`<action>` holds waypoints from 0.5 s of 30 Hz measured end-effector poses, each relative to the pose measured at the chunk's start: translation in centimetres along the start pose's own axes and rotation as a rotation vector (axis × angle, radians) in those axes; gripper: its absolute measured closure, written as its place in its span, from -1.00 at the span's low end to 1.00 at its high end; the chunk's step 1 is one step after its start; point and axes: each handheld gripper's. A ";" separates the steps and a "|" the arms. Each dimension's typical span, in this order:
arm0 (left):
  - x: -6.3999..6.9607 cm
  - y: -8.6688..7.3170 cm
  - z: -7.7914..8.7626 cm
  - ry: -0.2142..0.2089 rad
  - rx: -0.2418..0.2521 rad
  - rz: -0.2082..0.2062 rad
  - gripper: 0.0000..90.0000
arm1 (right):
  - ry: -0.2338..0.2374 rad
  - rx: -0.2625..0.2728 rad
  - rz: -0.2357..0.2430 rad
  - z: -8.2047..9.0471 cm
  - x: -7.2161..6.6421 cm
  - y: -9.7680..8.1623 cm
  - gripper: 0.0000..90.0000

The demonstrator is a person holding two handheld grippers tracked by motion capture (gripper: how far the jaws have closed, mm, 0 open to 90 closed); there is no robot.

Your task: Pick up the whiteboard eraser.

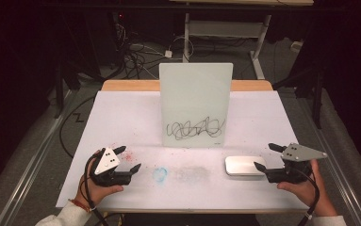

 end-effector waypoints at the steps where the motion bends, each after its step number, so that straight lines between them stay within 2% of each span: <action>1: 0.0 0.0 0.0 -0.003 -0.001 -0.001 -0.57 | 0.040 -0.023 0.028 -0.2 0.5 0.5 -0.57; 2: 0.0 0.0 -0.1 -0.005 -0.005 -0.001 -0.57 | 0.051 -0.044 0.049 -0.3 0.7 0.8 -0.57; 5: 0.0 -0.1 -0.4 -0.016 -0.021 0.001 -0.57 | 0.136 -0.100 0.101 -0.9 1.4 1.8 -0.55; 8: 0.4 -0.1 -0.6 -0.018 -0.040 -0.024 -0.57 | 0.201 -0.171 0.181 -1.8 1.7 2.6 -0.54; 9: 0.5 -0.1 -0.6 -0.018 -0.041 -0.026 -0.57 | 0.201 -0.171 0.181 -1.8 1.7 2.6 -0.54; 10: 0.5 -0.2 -0.6 -0.017 -0.044 -0.023 -0.57 | 0.242 -0.224 0.231 -2.5 1.8 3.0 -0.53; 12: 0.5 -0.2 -0.6 -0.016 -0.045 -0.022 -0.57 | 0.252 -0.243 0.241 -2.7 1.8 3.1 -0.53; 13: 0.5 -0.2 -0.6 -0.017 -0.047 -0.022 -0.57 | 0.296 -0.282 0.270 -3.4 1.6 3.2 -0.53; 15: 0.5 -0.3 -0.5 -0.018 -0.051 -0.023 -0.57 | 0.303 -0.296 0.281 -3.6 1.5 3.2 -0.52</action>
Point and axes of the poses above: each handheld gripper's, and its own axes: z roughly backward along the jaws, y roughly out of its top, x roughly to its right, and after that the axes turned 10 degrees about z, right-handed
